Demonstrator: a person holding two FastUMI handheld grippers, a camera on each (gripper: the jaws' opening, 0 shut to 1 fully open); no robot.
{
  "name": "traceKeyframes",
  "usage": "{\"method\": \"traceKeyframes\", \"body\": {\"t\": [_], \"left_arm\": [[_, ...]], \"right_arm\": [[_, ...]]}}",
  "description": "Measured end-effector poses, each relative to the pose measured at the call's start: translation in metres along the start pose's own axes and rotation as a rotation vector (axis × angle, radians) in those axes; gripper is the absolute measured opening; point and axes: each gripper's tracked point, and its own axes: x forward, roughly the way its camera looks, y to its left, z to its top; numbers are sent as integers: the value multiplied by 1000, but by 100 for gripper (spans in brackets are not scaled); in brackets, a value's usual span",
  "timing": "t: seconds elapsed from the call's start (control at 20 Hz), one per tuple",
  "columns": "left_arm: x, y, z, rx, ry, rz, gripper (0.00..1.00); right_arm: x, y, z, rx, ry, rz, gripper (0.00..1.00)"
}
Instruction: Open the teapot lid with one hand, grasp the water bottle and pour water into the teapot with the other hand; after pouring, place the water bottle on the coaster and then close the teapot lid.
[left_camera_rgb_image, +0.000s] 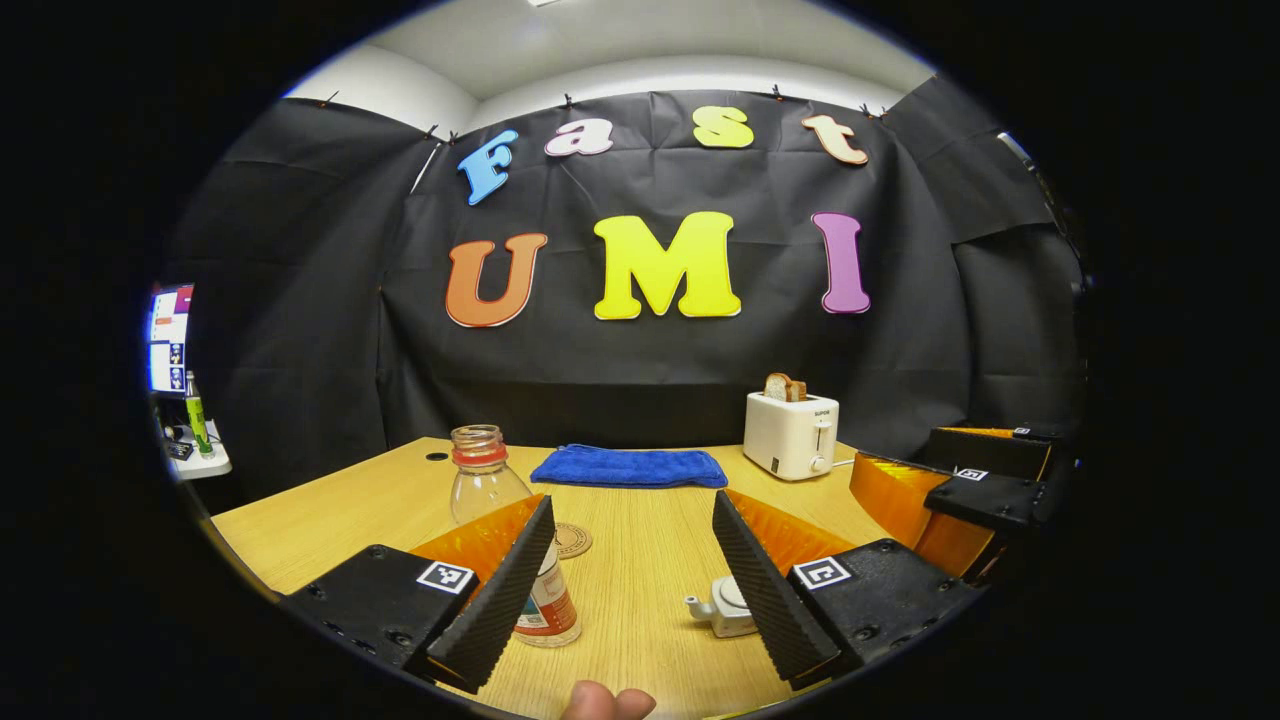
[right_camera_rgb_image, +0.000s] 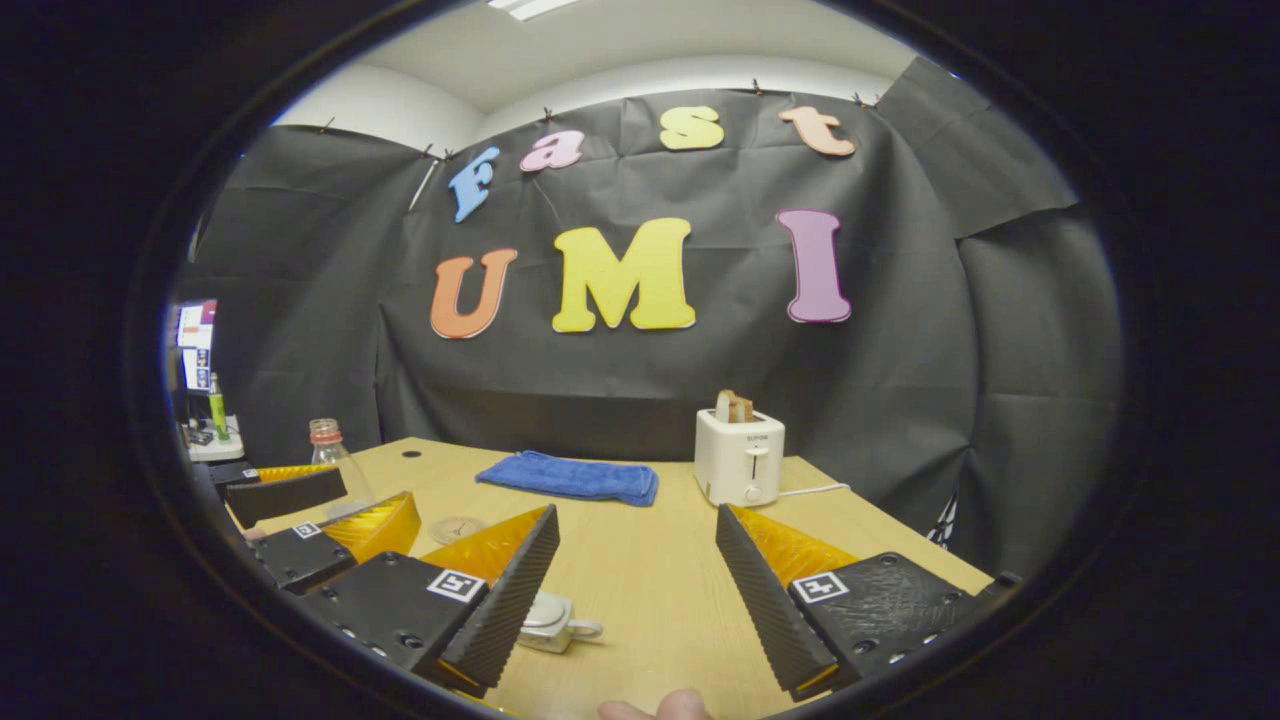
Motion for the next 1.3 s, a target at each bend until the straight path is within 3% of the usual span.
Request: {"method": "traceKeyframes", "body": {"t": [0.45, 0.8, 1.3], "left_arm": [[-14, 2, -14, -2, 43, 13, 100], [-36, 25, -12, 32, 25, 53, 100], [-42, 57, -1, 35, 31, 101, 99]], "right_arm": [[-3, 4, -10, 4, 4, 41, 95], [4, 30, -49, 4, 93, 100, 94], [42, 68, -95, -87, 184, 159, 96]]}}
